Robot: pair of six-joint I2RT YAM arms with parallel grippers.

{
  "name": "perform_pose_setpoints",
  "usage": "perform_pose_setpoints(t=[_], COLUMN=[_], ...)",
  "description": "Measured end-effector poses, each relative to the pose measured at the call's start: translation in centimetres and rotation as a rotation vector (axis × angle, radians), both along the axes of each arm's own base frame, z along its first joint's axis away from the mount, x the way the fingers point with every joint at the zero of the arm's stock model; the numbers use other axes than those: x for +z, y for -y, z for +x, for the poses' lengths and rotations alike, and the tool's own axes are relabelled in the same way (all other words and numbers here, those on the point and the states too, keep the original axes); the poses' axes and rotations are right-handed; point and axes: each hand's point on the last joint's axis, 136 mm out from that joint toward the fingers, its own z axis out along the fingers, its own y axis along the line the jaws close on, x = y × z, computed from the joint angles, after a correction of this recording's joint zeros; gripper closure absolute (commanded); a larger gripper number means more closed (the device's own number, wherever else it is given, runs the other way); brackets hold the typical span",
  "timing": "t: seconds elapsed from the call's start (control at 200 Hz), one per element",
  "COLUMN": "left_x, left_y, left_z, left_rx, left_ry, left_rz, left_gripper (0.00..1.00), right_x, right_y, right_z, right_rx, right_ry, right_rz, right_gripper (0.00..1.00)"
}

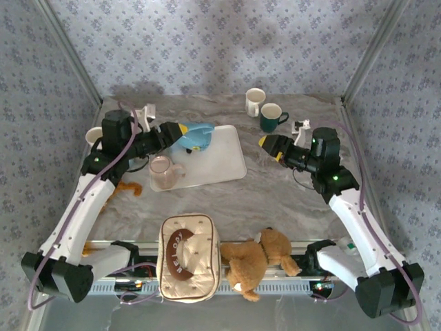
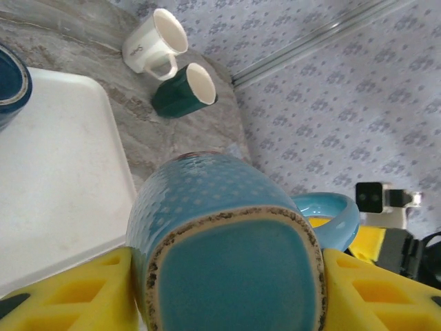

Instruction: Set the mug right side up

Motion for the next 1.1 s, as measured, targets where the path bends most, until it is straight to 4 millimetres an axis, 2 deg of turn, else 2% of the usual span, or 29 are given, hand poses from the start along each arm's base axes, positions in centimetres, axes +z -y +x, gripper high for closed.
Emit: perform_pose_setpoints(t=[0.135,0.305,0.47,0.74,0.934,1.099], left_x=[0.7,-0.4,-0.5,-1.5,-1.7,-0.8], left_y=[-0.2,-0.3,0.0,0.6,1.0,1.3], left_z=[0.3,0.5,0.6,0.8,0.8,0.8], left_rx=[0.015,0.028,0.023,0.004,-0.014,-0.030], left_ry=[-0.033,-0.106,-0.139,-0.231,-0.287,-0.312], left_rz=[-0.084,-0.133,-0.158,-0.199,-0.229,-0.250], left_gripper=[0.48,0.49,0.49,0.50,0.51,0.51], right_x=[1.1,1.6,1.6,3.9,2.7,2.2], right_y=[-0.8,-1.6,-2.6,-7.2,-11.0,-12.9], right_z=[0.0,0.1,0.7,-1.1,-1.0,-1.4], right_rx=[0.050,0.085,0.115,0.289,0.399,0.441], right_ry=[0.028,0.061,0.084,0.313,0.325,0.360], right_rz=[0.019,0.026,0.033,0.025,0.042,0.013], right_gripper=[0.39,0.39,0.43,0.43,0.43,0.41])
